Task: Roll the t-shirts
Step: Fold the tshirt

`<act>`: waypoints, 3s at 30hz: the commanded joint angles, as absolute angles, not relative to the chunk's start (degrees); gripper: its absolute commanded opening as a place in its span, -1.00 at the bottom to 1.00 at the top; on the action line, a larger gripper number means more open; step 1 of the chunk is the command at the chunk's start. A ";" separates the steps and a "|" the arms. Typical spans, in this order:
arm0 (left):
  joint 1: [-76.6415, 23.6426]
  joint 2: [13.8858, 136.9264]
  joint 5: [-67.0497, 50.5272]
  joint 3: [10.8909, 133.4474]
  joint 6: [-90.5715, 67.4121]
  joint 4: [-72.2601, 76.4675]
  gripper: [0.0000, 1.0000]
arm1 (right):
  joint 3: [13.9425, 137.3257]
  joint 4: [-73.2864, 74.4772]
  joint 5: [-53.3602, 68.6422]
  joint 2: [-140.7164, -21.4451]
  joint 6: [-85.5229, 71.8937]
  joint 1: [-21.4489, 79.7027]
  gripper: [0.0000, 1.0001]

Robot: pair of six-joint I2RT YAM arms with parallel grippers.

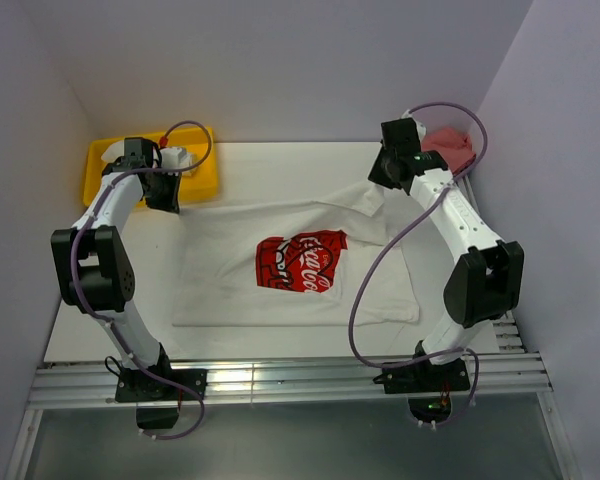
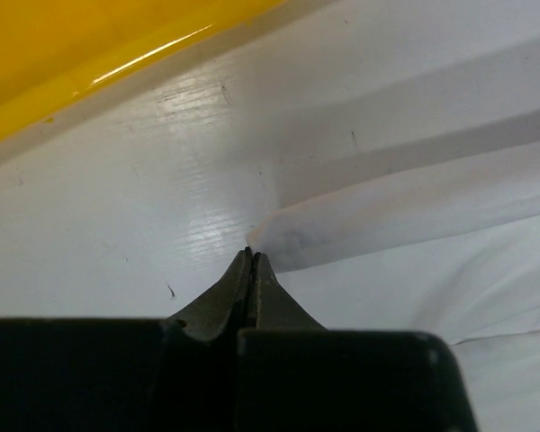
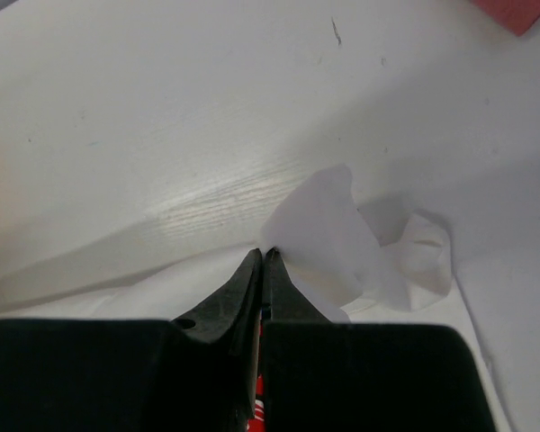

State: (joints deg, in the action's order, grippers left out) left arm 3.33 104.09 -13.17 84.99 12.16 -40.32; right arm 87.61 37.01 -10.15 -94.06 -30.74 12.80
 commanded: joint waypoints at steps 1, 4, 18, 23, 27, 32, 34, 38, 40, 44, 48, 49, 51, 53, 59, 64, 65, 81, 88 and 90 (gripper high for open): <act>3.34 103.54 -10.20 87.54 10.72 -39.37 -0.99 | 91.14 35.33 -10.72 -95.80 -26.99 12.13 -1.00; 3.34 102.83 -10.02 88.41 10.90 -39.99 -0.99 | 91.58 35.16 -10.64 -97.47 -26.46 11.95 -1.00; 3.43 100.90 -7.82 88.24 12.74 -41.84 -0.99 | 95.53 35.15 -9.67 -101.16 -22.68 12.04 -1.00; 3.34 100.11 -8.08 88.68 13.10 -42.63 -0.99 | 99.13 36.82 -10.02 -102.12 -20.83 11.95 -1.00; 3.34 100.02 -8.88 88.42 13.27 -43.42 -0.99 | 101.86 38.58 -10.02 -103.62 -19.60 11.95 -1.00; 3.34 99.85 -8.44 87.63 13.80 -43.33 -0.99 | 101.16 37.71 -9.49 -104.32 -18.37 12.04 -1.00; 3.34 99.76 -8.35 87.80 13.80 -43.42 -0.99 | 100.81 37.53 -9.40 -104.76 -18.11 12.13 -1.00; 3.34 98.97 -8.70 88.59 13.97 -44.20 -0.99 | 99.58 37.27 -8.97 -105.20 -18.02 12.13 -1.00; 3.34 98.88 -9.05 88.94 14.67 -44.82 -0.99 | 99.05 37.53 -8.79 -105.12 -18.19 12.22 -1.00; 3.34 98.00 -10.63 88.33 16.17 -46.31 -0.99 | 98.00 39.46 -9.31 -103.63 -19.24 12.39 -1.00; 3.34 97.47 -12.56 87.02 18.45 -49.03 -0.99 | 93.80 42.09 -8.09 -100.64 -22.40 12.74 -1.00; 3.43 97.04 -13.79 86.75 19.50 -49.65 -0.99 | 92.47 42.19 -7.39 -99.24 -23.02 12.74 -1.00; 3.43 96.77 -15.29 85.88 20.30 -51.06 -0.99 | 87.92 41.93 -5.46 -97.57 -24.07 12.92 -1.00; 3.34 95.63 -16.78 84.73 21.53 -52.55 -0.99 | 84.83 41.84 -4.84 -95.02 -25.04 13.18 -1.00; 3.34 92.99 -19.15 79.37 24.52 -54.49 -0.99 | 74.37 41.48 -1.32 -89.13 -27.24 13.62 -1.00; 3.34 91.23 -19.16 74.54 25.75 -53.70 -0.99 | 69.70 43.41 -0.61 -85.96 -28.65 14.24 -1.00; 3.43 90.71 -19.25 73.92 25.93 -53.70 -0.99 | 69.18 43.77 -0.88 -85.52 -28.74 14.33 -1.00; 4.13 85.87 -20.13 66.98 29.18 -54.49 -0.99 | 55.55 48.51 -2.72 -72.17 -34.36 15.38 -1.00; 4.22 85.08 -19.51 63.02 29.79 -53.35 -0.99 | 51.78 48.08 -2.73 -69.52 -35.86 15.47 -0.90; 4.13 84.90 -19.34 61.53 29.97 -52.74 -0.99 | 49.23 46.24 -2.29 -68.91 -36.47 15.56 -0.81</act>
State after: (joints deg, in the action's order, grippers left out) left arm 3.95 86.87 -18.59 62.98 28.40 -53.39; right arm 51.72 47.16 -1.98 -70.65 -35.24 15.16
